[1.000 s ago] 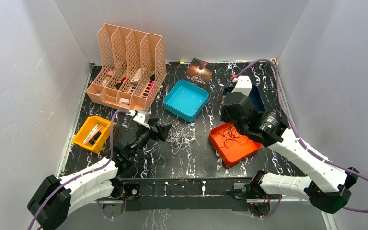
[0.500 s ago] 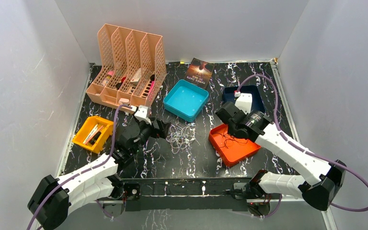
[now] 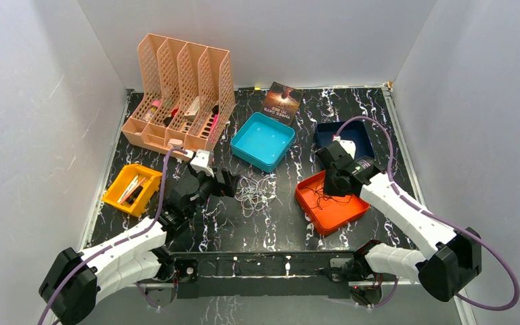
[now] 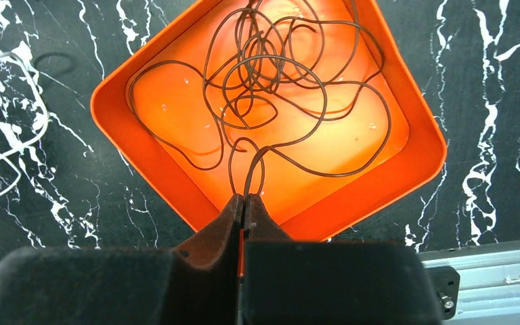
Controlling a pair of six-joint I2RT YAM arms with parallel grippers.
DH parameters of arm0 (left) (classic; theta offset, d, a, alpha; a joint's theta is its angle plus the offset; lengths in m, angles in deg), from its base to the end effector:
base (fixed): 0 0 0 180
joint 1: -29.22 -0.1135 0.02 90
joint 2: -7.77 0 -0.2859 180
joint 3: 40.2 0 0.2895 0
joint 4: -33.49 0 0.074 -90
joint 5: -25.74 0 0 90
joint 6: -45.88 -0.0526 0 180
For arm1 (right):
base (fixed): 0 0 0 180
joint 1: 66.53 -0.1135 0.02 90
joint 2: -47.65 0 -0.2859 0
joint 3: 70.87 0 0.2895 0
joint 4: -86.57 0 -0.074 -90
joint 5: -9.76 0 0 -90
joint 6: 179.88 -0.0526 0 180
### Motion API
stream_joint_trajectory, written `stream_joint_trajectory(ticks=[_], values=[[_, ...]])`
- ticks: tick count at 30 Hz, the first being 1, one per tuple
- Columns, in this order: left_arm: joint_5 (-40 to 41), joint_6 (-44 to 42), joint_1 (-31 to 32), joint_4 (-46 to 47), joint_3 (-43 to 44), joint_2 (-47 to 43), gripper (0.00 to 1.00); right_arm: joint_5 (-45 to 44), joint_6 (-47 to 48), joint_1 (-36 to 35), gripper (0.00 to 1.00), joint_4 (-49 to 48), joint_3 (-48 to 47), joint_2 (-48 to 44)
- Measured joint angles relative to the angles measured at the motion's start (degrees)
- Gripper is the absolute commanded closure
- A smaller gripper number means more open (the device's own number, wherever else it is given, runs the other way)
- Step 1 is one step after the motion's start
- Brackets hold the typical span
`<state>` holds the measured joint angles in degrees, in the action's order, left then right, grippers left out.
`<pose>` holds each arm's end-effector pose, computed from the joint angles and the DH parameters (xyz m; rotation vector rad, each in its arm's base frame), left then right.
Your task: Untangle the cables
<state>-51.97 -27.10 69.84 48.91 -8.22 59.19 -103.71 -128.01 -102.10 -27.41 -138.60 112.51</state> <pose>0.1893 -0.1476 0.2319 0.1768 1.6634 -0.5909 0.2098 0.1242 0.2777 0.1817 2.5239 -0.0583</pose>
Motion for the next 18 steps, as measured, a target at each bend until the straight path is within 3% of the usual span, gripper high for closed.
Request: stream_joint_trajectory(ticks=[8, 18], values=[[0.44, 0.0, 0.0, -0.92, 0.0, -0.11, 0.12, 3.82, 2.12, 1.25, 0.9, -2.05, 1.27, 1.25], [0.44, 0.28, 0.0, -1.88, 0.11, -0.2, 0.06, 5.25, 3.87, 2.08, 0.69, -3.23, 1.25, 2.29]])
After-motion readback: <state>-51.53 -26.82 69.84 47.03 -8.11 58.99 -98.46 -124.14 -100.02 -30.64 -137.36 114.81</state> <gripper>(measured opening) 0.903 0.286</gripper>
